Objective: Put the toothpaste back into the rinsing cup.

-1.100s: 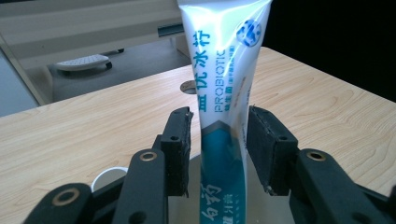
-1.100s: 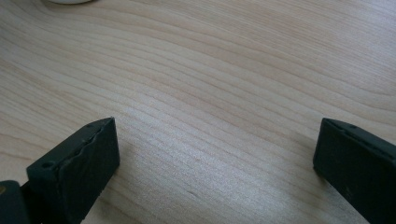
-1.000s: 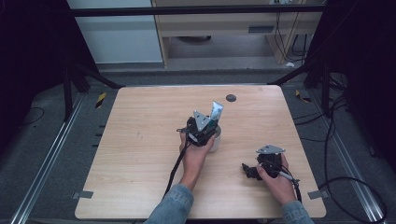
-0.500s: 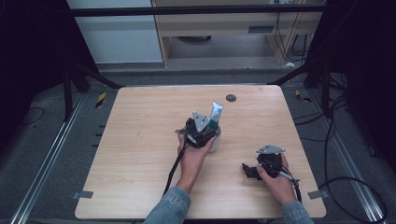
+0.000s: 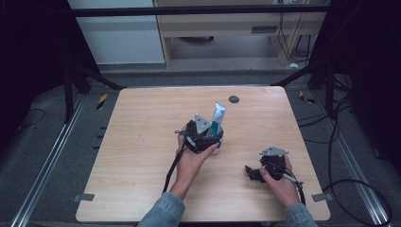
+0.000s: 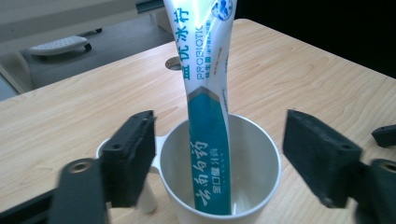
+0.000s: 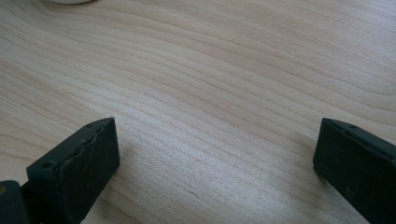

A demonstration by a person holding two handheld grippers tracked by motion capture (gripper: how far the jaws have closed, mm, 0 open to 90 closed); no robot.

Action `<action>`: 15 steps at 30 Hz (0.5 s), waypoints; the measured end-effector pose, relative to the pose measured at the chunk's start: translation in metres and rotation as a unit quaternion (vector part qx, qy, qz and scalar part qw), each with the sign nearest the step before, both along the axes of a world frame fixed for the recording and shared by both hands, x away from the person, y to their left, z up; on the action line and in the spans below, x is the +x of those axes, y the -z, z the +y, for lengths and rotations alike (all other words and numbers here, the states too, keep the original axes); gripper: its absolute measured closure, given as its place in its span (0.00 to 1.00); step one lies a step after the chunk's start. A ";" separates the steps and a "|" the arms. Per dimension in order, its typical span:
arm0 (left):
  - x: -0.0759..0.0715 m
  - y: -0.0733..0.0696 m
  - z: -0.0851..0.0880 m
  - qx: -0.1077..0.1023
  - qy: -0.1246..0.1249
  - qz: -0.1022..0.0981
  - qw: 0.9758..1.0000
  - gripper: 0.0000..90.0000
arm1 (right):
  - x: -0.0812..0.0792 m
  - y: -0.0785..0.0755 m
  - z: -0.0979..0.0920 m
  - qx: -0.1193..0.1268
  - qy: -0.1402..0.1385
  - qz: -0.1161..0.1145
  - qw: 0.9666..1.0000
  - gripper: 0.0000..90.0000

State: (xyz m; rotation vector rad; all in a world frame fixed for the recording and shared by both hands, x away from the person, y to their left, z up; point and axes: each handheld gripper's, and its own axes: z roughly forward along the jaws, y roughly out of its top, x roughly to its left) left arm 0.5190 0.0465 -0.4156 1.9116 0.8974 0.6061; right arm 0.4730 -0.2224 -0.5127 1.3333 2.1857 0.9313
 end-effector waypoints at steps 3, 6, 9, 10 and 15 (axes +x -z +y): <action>-0.003 -0.001 0.000 0.007 0.011 0.018 1.000 0.16 | 0.000 0.000 0.000 0.000 0.000 0.000 1.000 0.01; -0.006 -0.004 0.001 0.011 0.021 0.033 0.999 0.12 | 0.000 0.000 0.000 0.000 0.000 0.000 1.000 0.01; -0.008 -0.005 0.003 0.011 0.026 0.043 0.999 0.10 | 0.000 0.000 0.000 0.000 0.000 0.000 1.000 0.01; -0.009 -0.006 0.004 0.010 0.030 0.050 0.998 0.09 | 0.000 0.000 0.000 0.000 0.000 0.000 1.000 0.01; -0.013 -0.009 0.009 0.014 0.035 0.065 0.997 0.07 | 0.000 0.000 0.000 0.000 0.000 -0.001 1.000 0.01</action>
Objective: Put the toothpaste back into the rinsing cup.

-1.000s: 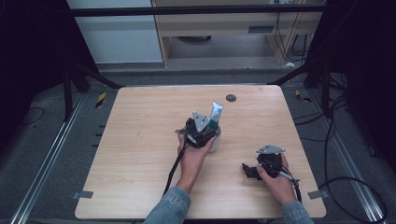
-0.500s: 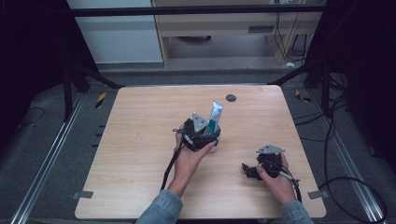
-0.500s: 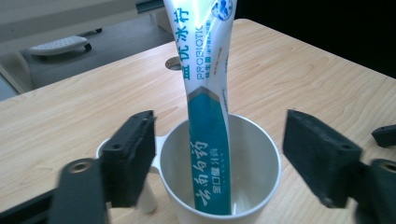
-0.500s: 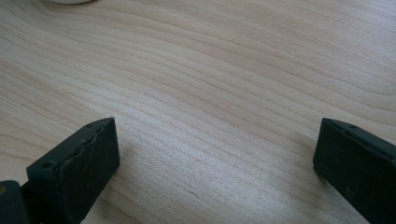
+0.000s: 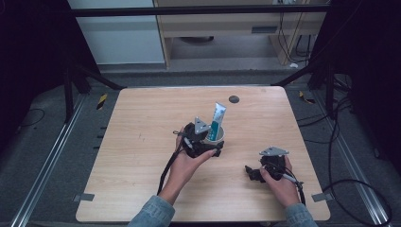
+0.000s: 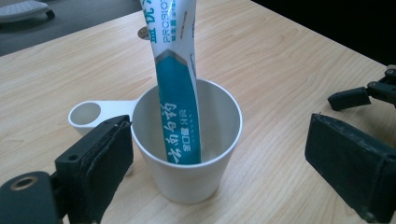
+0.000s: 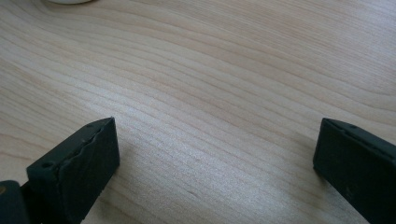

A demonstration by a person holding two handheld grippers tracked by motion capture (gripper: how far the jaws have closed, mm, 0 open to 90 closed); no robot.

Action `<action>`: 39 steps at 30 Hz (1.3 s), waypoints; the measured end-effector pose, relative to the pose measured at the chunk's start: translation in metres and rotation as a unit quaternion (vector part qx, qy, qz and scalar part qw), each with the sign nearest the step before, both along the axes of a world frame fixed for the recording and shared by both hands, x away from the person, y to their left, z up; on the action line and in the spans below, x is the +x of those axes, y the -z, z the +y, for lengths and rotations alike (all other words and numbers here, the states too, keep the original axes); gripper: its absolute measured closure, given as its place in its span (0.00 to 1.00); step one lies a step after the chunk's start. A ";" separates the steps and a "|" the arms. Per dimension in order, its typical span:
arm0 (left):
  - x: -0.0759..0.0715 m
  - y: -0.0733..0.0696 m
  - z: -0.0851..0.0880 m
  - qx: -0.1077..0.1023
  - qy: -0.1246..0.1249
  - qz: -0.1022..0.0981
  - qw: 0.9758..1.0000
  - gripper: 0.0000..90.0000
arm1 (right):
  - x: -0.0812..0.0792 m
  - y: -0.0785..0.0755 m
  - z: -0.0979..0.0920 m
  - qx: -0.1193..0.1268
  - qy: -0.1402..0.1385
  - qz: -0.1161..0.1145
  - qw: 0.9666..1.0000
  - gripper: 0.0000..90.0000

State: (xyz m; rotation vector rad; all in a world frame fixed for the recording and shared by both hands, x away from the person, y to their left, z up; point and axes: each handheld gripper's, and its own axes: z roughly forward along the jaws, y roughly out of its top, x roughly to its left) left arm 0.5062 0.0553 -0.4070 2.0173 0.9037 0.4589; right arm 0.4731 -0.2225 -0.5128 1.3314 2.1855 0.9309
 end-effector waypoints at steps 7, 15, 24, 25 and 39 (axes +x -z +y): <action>-0.005 -0.002 0.012 0.031 0.003 0.010 0.999 0.05 | 0.000 0.000 0.000 0.000 0.000 0.000 1.000 0.01; -0.010 0.000 0.040 0.055 -0.003 0.017 0.998 0.04 | 0.000 0.000 0.000 0.000 0.000 0.000 1.000 0.01; -0.013 0.013 0.080 0.078 -0.026 0.028 0.996 0.04 | 0.000 0.000 0.000 0.000 0.000 0.000 1.000 0.01; -0.013 0.014 0.086 0.078 -0.031 0.029 0.996 0.04 | 0.000 0.000 0.000 0.000 0.000 0.000 1.000 0.01; -0.018 0.039 0.138 0.110 -0.064 0.057 0.990 0.04 | 0.000 0.000 0.000 0.000 0.000 0.000 1.000 0.01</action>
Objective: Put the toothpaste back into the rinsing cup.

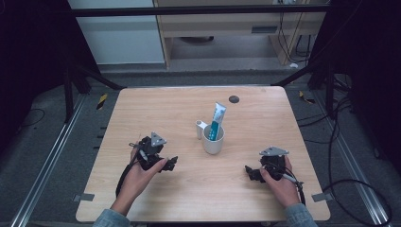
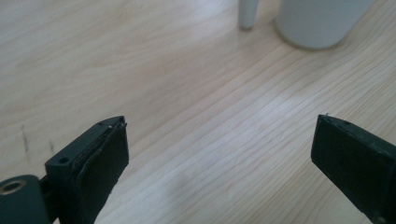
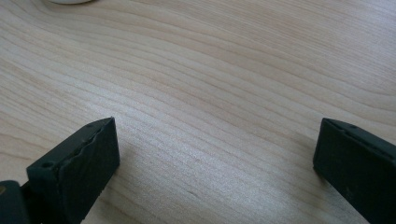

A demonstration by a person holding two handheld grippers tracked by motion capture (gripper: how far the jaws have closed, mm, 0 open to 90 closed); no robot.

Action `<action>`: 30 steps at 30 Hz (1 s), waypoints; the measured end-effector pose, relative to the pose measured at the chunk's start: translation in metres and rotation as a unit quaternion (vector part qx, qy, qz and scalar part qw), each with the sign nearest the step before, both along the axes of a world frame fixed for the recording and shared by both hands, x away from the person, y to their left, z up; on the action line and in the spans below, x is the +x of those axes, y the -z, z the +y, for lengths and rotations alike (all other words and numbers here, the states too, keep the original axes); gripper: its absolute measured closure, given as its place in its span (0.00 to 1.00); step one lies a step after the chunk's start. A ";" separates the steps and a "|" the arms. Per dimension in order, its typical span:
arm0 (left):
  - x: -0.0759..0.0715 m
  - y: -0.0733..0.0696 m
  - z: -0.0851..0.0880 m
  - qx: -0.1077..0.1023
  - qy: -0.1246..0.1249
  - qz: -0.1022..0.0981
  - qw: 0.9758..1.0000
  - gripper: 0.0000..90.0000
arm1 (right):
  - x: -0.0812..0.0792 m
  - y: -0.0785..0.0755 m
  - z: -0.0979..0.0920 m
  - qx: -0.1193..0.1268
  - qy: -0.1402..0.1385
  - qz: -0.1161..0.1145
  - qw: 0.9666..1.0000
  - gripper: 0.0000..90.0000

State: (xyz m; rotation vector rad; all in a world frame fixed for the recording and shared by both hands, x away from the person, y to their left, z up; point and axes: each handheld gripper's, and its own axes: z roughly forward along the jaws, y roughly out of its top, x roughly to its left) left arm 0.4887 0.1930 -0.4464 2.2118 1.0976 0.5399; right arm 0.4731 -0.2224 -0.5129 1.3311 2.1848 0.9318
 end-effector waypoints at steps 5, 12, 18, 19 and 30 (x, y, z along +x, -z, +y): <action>0.003 0.016 0.027 0.013 -0.032 0.017 0.999 0.04 | 0.000 0.000 0.000 0.000 0.000 0.000 1.000 0.01; 0.005 0.033 0.062 0.023 -0.060 0.027 0.998 0.04 | 0.000 0.000 0.000 0.001 0.001 0.001 1.000 0.01; 0.013 0.045 0.089 0.022 -0.084 0.035 0.996 0.05 | 0.000 0.000 0.000 0.000 0.000 0.001 1.000 0.01; 0.014 0.045 0.091 0.020 -0.086 0.034 0.995 0.05 | 0.000 0.000 0.000 0.001 0.000 0.000 1.000 0.01; 0.045 0.050 0.114 0.008 -0.091 0.011 0.996 0.04 | 0.000 0.000 0.000 0.000 -0.001 0.000 1.000 0.01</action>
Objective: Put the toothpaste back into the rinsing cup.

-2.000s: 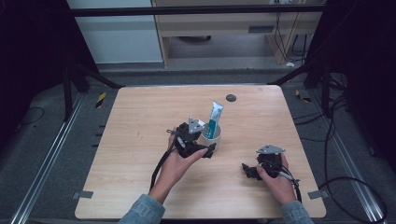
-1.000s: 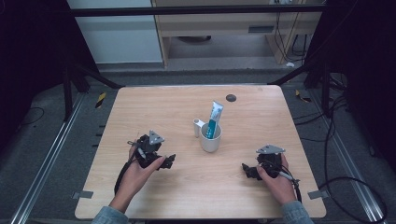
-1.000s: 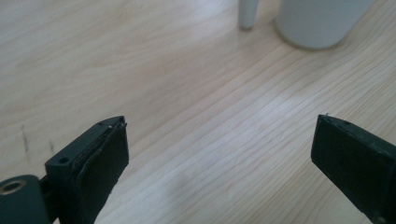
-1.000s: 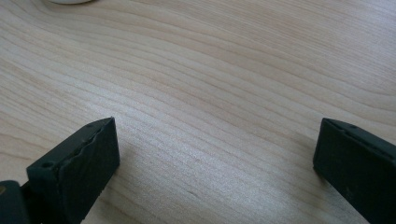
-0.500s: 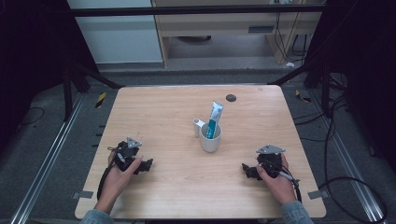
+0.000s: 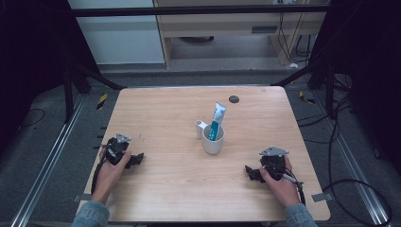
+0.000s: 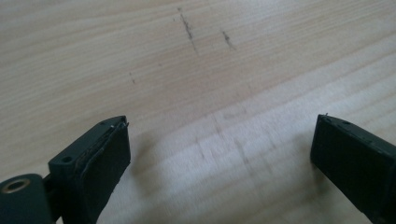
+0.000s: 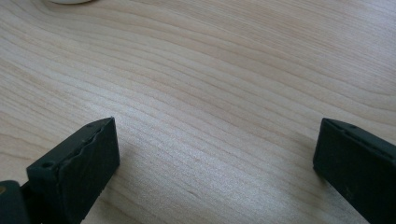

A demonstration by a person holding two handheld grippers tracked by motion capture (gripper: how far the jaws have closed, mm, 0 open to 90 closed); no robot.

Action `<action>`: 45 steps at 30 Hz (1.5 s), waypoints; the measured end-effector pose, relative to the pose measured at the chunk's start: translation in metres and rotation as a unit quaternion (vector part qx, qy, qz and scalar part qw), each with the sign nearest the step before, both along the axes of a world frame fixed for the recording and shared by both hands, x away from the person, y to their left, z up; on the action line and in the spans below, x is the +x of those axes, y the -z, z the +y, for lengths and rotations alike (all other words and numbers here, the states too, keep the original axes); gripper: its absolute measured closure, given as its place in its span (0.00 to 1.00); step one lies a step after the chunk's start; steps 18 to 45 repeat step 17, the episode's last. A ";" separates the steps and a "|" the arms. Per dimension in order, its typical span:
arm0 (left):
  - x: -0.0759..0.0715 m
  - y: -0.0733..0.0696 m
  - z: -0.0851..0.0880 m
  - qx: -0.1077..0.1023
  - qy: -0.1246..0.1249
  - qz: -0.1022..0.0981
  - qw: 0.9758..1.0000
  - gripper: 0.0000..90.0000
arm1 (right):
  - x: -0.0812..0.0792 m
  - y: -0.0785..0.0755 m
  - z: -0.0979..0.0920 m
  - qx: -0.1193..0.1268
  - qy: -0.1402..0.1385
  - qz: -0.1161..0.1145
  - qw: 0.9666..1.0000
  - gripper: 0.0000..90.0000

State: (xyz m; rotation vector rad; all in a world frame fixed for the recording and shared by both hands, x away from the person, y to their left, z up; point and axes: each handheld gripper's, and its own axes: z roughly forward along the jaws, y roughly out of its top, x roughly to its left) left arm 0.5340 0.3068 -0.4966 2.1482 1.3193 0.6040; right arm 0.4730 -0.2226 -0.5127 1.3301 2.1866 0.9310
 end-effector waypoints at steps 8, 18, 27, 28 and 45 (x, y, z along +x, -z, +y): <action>0.019 0.011 0.005 -0.052 0.015 -0.022 0.998 0.00 | 0.000 0.000 0.000 0.003 0.002 0.001 1.000 0.01; 0.018 0.010 0.007 -0.048 -0.011 -0.020 0.999 0.00 | -0.001 0.000 0.000 0.001 0.002 0.000 1.000 0.01; 0.018 0.010 0.007 -0.048 -0.011 -0.020 0.999 0.00 | -0.001 0.000 0.000 0.001 0.002 0.000 1.000 0.01; 0.018 0.010 0.007 -0.048 -0.011 -0.020 0.999 0.00 | -0.001 0.000 0.000 0.001 0.002 0.000 1.000 0.01; 0.018 0.010 0.007 -0.048 -0.011 -0.020 0.999 0.00 | -0.001 0.000 0.000 0.001 0.002 0.000 1.000 0.01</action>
